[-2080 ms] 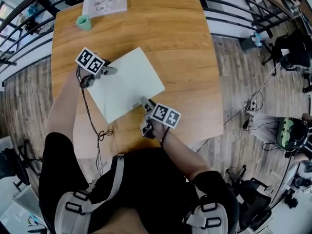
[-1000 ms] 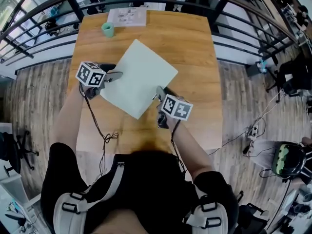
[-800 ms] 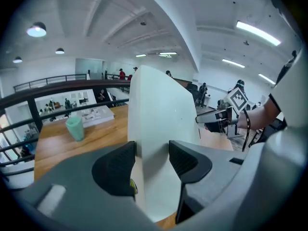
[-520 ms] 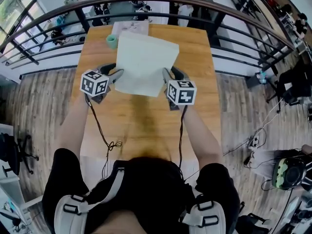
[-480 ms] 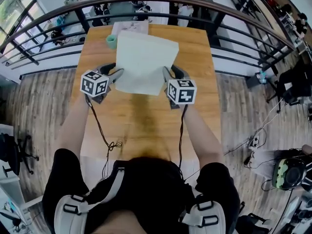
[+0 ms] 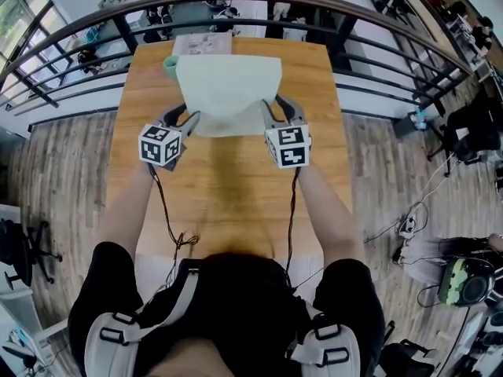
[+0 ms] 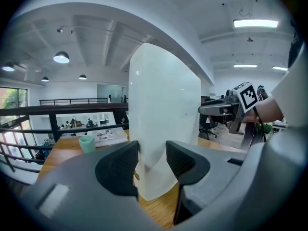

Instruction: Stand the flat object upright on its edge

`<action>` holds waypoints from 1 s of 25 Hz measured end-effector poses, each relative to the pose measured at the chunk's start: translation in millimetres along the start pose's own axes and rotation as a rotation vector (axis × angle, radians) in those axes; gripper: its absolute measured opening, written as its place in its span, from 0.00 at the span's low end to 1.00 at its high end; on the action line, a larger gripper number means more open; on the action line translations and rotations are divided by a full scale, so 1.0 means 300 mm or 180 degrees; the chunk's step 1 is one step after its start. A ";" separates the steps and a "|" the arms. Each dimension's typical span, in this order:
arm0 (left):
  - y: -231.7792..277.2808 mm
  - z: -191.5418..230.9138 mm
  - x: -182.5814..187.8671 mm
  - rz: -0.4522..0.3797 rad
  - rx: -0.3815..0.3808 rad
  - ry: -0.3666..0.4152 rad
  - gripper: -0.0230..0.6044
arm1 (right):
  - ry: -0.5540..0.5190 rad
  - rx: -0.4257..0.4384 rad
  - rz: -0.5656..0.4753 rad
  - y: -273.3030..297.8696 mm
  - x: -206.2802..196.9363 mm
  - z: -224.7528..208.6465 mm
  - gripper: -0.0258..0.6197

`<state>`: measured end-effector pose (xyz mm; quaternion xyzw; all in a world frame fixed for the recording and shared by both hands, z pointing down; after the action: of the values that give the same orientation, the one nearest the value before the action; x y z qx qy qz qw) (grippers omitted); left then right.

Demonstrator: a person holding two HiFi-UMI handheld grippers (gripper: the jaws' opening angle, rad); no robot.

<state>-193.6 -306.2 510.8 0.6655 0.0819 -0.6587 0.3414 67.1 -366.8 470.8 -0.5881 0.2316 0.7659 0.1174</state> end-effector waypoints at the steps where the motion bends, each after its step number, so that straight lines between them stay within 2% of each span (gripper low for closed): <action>1: 0.007 -0.008 -0.010 -0.0008 0.0036 -0.0002 0.33 | -0.0033 -0.0006 0.0009 -0.002 -0.011 -0.002 0.26; 10: 0.059 -0.083 -0.164 0.0158 0.0135 -0.0113 0.33 | -0.0200 -0.0068 0.0121 -0.025 -0.149 0.000 0.25; 13: 0.074 -0.109 -0.216 0.0244 0.0201 -0.0019 0.32 | -0.0196 -0.0111 0.0138 -0.045 -0.217 0.005 0.25; 16: 0.069 -0.121 -0.235 0.0167 0.0253 0.0027 0.32 | -0.0182 -0.0176 0.0205 -0.063 -0.288 0.024 0.21; 18: 0.067 -0.125 -0.236 0.0170 0.0240 0.0037 0.32 | -0.0222 -0.0109 0.0294 -0.068 -0.318 0.049 0.20; 22: 0.084 -0.132 -0.238 0.0292 0.0223 0.0110 0.32 | -0.0310 0.0033 0.0262 -0.072 -0.331 0.114 0.17; 25: 0.085 -0.122 -0.256 0.0401 0.0247 0.0073 0.32 | -0.0157 0.0078 0.0300 -0.071 -0.330 0.137 0.17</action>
<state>-158.5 -278.6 587.4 0.6896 0.0181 -0.6308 0.3552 69.6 -319.0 568.9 -0.5560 0.2655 0.7820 0.0940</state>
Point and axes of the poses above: the fingertips, and each gripper's own axes: y forward along the fingers, z to its left, x out of its top, the point moved 5 cm from there along -y, backward along the fingers, and after that the axes turned 11 degrees about -x, right-handed, at the moved point
